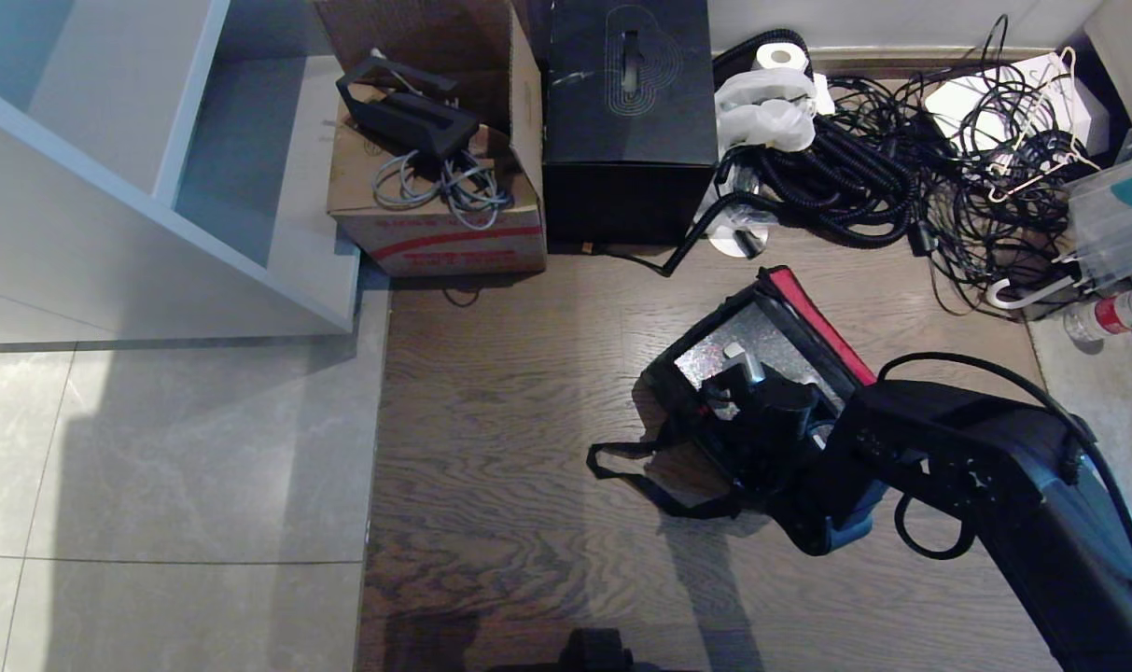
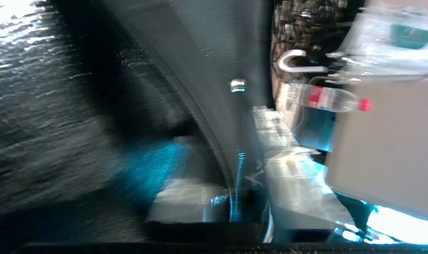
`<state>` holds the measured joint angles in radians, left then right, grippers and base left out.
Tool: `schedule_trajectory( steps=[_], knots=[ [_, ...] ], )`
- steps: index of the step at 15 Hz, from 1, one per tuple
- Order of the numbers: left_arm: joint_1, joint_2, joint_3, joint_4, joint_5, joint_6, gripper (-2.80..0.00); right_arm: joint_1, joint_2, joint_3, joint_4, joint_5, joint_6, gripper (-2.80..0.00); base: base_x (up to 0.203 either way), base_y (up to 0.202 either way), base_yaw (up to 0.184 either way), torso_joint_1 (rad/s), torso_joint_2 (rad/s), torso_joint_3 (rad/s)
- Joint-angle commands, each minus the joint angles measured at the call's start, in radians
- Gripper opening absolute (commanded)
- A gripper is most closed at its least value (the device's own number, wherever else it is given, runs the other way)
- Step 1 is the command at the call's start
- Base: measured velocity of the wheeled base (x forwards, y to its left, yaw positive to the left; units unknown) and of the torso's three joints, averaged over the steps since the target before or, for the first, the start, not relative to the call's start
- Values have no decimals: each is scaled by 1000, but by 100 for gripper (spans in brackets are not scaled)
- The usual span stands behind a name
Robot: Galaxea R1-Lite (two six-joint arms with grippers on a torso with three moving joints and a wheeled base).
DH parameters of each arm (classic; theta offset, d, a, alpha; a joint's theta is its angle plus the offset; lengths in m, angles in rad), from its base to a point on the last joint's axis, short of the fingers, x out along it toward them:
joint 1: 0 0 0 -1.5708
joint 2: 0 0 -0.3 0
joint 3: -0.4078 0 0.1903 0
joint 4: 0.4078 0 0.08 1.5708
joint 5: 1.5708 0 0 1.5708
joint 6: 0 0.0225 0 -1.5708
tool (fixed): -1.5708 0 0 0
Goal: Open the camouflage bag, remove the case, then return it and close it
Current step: Grip the handle, then lift the black box
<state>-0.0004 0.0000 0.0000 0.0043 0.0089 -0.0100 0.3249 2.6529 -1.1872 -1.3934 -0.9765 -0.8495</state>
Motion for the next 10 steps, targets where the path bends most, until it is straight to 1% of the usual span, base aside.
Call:
schedule_trajectory(
  steps=[1, 3, 6, 10],
  knots=[
    [0, -1, 0, -1, 0, -1, -280, 19, -13, 9, -13, -29, -3, -280, 0, 0, 0, 0, 0, 0],
    [0, -1, 0, -1, 0, -1, -280, 38, -47, 20, -13, -45, -2, -280, 0, 0, 0, 0, 0, 0],
    [0, 0, 0, 0, 0, -1, -280, 56, -147, 57, -8, -49, -3, -280, 0, 0, 0, 0, 0, 0],
    [0, 0, 0, 0, 0, -1, -280, 75, -289, 140, 2, -57, -8, -280, 0, 0, 0, 0, 0, 0]
  ],
)
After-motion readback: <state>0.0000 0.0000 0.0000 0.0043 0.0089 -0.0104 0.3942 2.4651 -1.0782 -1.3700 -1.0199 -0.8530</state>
